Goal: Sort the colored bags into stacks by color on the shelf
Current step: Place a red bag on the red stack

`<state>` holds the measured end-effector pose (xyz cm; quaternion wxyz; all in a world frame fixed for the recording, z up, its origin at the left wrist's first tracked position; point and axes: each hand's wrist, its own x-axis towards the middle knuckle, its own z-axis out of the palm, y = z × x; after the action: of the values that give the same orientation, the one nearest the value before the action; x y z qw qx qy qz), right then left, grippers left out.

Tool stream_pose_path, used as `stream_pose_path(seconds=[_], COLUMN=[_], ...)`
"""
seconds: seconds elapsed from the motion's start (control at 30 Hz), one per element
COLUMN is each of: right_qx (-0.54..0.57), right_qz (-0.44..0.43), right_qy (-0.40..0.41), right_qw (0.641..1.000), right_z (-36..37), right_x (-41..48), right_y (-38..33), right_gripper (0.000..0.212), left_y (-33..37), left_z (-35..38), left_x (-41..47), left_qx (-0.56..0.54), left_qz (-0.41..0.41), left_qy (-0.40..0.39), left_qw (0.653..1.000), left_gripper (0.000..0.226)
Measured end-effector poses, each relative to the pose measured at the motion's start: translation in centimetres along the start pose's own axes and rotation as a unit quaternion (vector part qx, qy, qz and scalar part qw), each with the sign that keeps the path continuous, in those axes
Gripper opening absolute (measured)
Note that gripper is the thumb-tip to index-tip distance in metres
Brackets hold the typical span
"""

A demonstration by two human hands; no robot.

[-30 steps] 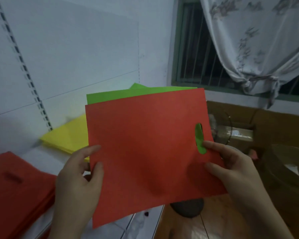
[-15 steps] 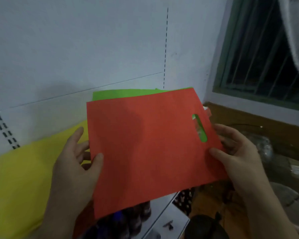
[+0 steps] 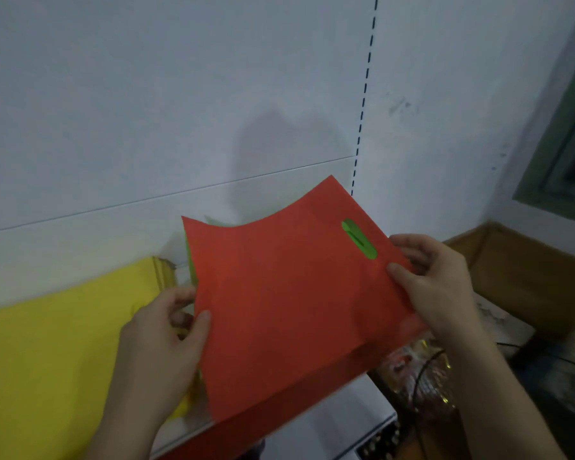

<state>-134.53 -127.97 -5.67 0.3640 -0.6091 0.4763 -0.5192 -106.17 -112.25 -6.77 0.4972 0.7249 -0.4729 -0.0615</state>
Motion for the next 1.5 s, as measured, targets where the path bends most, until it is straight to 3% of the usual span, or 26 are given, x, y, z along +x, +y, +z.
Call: stream_pose_path(seconds=[0.17,0.4,0.67,0.83,0.93,1.17,1.33,1.5], right_qx=[-0.081,-0.182,-0.122,-0.057,-0.047,0.006,0.041,0.032], right_qz=[-0.022,-0.059,-0.077,-0.065,-0.100,-0.122,-0.138,-0.160], right_qy=[0.006,0.019,0.030,-0.035,-0.075,-0.210,-0.289,-0.327], right_qw=[0.996,0.981,0.989,0.996,0.991,0.970,0.946,0.931], right_z=[0.2,0.4,1.4,2.6,4.2,12.1,19.0,25.6], right_x=[3.6,2.8,0.6,-0.9,-2.1,-7.1,-12.6,-19.1], right_y=[2.3,2.4,1.2,0.3,-0.3,-3.8,-7.6,-12.0], right_gripper=[0.041,0.034,0.032,0.033,0.028,0.022,0.022,0.020], left_y=[1.4,1.4,1.7,0.8,-0.9,-4.7,-7.4,-10.5], left_z=[2.1,2.6,0.7,-1.9,-4.8,-14.4,-21.7,-30.1], left_x=[0.5,1.1,0.5,-0.5,-1.5,-6.3,-10.7,-14.0], left_qx=[0.143,0.195,0.124,-0.016,0.044,0.128,0.102,0.134], left_qz=[0.007,0.025,0.035,-0.026,-0.023,-0.070,-0.134,-0.158], left_qy=[0.000,-0.005,0.079,0.082,0.131,0.256,0.299,0.257], left_qw=[0.990,0.980,0.989,0.996,0.990,0.956,0.939,0.944], left_gripper=[0.023,0.025,0.015,0.030,0.014,0.008,0.030,0.059])
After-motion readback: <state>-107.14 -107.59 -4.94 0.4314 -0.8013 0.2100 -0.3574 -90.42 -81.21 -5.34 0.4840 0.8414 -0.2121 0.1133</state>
